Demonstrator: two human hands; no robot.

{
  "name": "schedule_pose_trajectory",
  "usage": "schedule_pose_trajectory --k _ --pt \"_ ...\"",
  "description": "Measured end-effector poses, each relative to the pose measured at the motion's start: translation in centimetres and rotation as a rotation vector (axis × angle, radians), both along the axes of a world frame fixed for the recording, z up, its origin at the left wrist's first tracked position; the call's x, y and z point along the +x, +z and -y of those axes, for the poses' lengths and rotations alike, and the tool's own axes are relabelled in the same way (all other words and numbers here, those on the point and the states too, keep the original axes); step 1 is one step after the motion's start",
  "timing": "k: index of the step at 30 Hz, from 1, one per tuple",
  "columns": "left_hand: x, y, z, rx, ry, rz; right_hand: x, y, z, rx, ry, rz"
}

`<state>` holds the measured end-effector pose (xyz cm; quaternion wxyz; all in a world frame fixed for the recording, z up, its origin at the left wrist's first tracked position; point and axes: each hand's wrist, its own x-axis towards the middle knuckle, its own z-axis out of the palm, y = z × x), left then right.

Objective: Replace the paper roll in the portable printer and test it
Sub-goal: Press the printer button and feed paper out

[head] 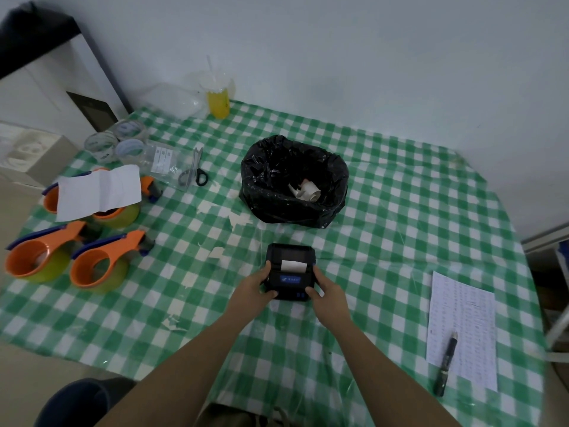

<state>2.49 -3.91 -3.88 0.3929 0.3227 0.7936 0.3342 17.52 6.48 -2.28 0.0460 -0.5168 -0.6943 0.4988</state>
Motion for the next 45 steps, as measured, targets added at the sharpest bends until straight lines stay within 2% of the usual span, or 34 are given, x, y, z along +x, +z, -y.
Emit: schedule_pose_trajectory --k 6,23,29,38,45 --pt "0.1 0.2 -0.2 -0.017 0.01 0.056 0.1 0.4 -0.2 0.014 0.054 0.023" --pt "-0.3 0.2 -0.7 -0.088 -0.013 0.028 0.2 0.6 0.0 0.015 0.131 0.087" --pt "-0.4 0.2 -0.3 -0.012 0.022 0.048 0.0 0.3 0.5 0.078 0.118 0.124" --pt "-0.4 0.5 -0.3 -0.006 0.06 0.103 0.2 0.1 0.9 0.009 0.022 0.021" --pt "-0.5 0.5 -0.4 -0.039 0.049 0.067 0.5 0.1 0.9 0.009 0.058 0.02"
